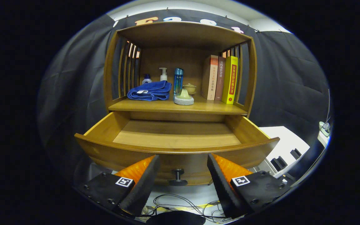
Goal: Pull open the drawer, take out the items inside it, and place them on the countertop above the cabinet.
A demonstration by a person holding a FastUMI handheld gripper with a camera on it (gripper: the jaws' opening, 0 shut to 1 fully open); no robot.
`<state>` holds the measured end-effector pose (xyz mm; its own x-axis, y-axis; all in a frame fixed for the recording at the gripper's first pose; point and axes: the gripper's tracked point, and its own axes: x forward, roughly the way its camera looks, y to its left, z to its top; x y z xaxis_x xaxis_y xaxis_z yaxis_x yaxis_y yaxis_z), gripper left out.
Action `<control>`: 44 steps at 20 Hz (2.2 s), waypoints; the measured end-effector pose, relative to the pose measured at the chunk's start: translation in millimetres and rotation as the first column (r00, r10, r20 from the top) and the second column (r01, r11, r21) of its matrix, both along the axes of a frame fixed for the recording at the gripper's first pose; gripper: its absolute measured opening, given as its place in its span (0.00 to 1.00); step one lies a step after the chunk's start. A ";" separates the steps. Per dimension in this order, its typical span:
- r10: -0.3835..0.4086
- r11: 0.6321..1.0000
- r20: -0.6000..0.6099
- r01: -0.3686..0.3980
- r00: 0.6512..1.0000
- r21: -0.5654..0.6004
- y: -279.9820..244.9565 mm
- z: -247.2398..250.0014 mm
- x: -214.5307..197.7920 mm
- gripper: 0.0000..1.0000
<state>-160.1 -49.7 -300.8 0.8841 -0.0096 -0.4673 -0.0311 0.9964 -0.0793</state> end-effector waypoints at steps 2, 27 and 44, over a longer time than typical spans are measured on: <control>-0.007 1.000 0.009 0.007 1.000 -0.009 -0.7 -5.3 4.3 0.99; -0.039 0.999 0.025 0.039 0.999 -0.013 15.4 -36.3 101.5 0.96; -0.016 0.997 0.021 0.017 1.000 -0.069 19.8 -54.4 166.2 0.96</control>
<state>6.1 -29.9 -355.2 0.8928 -0.0556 -0.4471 -0.0127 0.9889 -0.1482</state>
